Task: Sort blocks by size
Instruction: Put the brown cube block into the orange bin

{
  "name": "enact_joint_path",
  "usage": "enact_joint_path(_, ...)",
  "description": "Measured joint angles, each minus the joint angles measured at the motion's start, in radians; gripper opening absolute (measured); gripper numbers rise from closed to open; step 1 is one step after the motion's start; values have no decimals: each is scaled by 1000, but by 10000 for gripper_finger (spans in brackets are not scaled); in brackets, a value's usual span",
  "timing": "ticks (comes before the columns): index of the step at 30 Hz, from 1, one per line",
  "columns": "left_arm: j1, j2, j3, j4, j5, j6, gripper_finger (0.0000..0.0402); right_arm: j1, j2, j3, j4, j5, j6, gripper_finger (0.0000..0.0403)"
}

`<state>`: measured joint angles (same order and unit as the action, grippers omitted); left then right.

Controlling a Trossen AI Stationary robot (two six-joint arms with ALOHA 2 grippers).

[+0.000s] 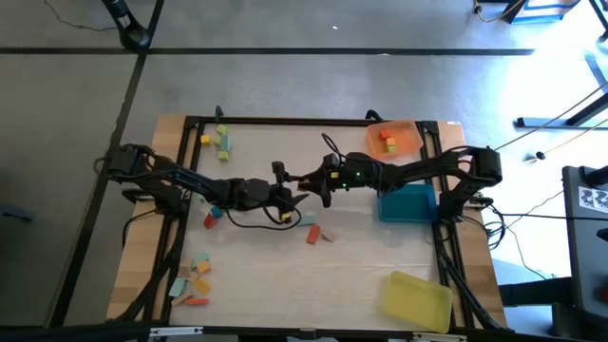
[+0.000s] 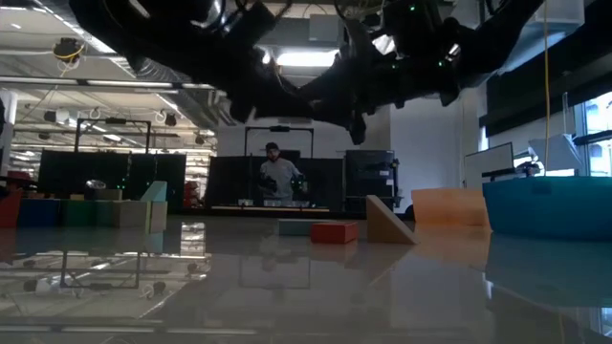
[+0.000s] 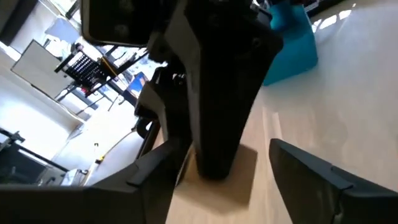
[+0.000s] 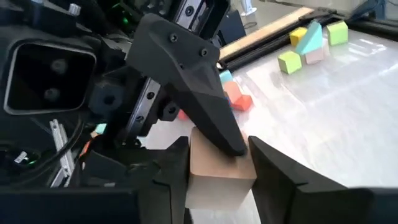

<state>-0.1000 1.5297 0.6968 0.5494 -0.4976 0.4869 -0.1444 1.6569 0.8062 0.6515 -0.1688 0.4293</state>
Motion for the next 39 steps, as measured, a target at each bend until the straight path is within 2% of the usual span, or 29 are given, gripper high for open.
enact_joint_path(5, -33, -135, 0, -180, -32, -113, 244, 0, -96, 0, -109, 36, -70, 133)
enact_joint_path(11, -54, -275, 0, -482, -34, -383, 244, -23, -274, 0, -378, 148, -153, 138)
enact_joint_path(15, -67, -319, 0, -657, -34, -542, 244, -80, -391, 0, -598, 249, -206, 133)
enact_joint_path(20, -72, -319, -4, -755, -35, -654, 244, -202, -477, 0, -831, 411, -256, 134)
enact_joint_path(23, -72, -315, -26, -752, -35, -688, 244, -306, -480, 0, -940, 469, -278, 138)
enact_joint_path(30, -72, -315, -55, -751, -35, -740, 244, -524, -418, 0, -1035, 452, -281, 136)
enact_joint_path(39, -72, -315, -58, -749, -35, -738, 244, -621, -295, 0, -1045, 421, -254, 173)
